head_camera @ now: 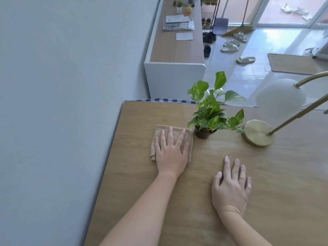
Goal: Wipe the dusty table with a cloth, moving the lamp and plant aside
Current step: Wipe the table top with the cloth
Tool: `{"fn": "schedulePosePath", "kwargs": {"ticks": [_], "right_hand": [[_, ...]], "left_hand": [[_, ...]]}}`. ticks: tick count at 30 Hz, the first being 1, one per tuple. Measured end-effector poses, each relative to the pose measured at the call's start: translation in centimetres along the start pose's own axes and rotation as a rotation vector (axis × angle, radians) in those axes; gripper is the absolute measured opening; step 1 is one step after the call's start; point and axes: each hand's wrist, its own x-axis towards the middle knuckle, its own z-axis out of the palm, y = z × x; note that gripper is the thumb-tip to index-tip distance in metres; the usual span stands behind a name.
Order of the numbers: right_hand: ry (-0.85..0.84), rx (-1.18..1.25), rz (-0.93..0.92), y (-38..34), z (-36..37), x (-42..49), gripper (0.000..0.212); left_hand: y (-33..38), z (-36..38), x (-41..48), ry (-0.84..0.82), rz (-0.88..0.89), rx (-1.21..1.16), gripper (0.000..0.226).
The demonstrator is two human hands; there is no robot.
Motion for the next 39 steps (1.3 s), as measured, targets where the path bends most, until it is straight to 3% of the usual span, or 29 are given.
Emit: {"fn": "schedulePosePath", "kwargs": {"ticks": [10,25,32,39], "right_hand": [[0.017,0.013,0.004,-0.2,0.0,-0.1,0.064],[0.054,-0.01,-0.004,0.2,1.4,0.5,0.067],[0.022,-0.032,0.004,0.4,1.1,0.5,0.067],[0.002,-0.026,0.022,-0.4,0.3,0.4,0.068]], "left_hand": [[-0.2,-0.3,-1.7,-0.001,-0.017,-0.024,0.059],[-0.2,-2.1,17.4,-0.053,-0.093,-0.004,0.058],[-0.7,-2.2,15.9,-0.07,-0.043,-0.003,0.058],[-3.2,-2.3,9.0,-0.103,0.162,0.033,0.053]]}}
